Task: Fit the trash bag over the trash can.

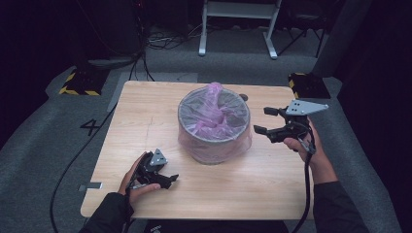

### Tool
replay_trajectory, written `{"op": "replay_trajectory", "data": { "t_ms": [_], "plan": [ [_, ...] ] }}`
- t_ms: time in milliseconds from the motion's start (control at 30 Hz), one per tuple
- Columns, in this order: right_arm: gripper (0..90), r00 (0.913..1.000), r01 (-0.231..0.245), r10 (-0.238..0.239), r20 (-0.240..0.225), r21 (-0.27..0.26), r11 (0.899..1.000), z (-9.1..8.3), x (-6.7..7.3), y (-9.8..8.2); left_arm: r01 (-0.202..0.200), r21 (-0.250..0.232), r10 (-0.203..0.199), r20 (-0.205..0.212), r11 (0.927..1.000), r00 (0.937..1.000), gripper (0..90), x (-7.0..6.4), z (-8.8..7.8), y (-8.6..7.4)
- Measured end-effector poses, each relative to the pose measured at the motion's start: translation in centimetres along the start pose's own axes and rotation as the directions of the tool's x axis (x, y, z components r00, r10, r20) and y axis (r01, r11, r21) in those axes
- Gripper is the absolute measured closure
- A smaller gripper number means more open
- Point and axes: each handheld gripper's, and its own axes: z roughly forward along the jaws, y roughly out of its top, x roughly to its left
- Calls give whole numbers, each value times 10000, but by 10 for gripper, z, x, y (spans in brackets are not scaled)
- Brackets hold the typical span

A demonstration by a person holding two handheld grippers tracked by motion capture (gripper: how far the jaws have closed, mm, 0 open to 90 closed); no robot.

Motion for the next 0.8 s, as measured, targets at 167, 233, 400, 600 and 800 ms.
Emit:
{"op": "replay_trajectory", "data": {
  "t_ms": [167, 233, 400, 600, 800],
  "plan": [
    [195, 9997, 212, -210, 119, -114, 9997, 0, 3, 10, 69, 26, -69, 46, 10000, 10000, 155, 1, 2, -2],
    [196, 9995, 287, -286, 137, -59, 9996, 1, 4, 14, 65, 60, -65, 78, 10000, 9999, 157, 2, 3, -2],
    [201, 9993, 379, -379, 66, 10, 9993, 4, 4, 21, 41, 23, -42, 176, 10000, 9998, 155, 2, 4, -3],
    [202, 9989, 465, -464, -91, 70, 9989, 9, 6, 28, 46, -119, -44, 179, 9999, 9998, 148, 3, 5, -4],
    [196, 9986, 531, -531, -70, 92, 9985, 16, 9, 34, 95, -282, -93, 98, 9996, 9999, 137, 2, 6, -5]
  ]
}}
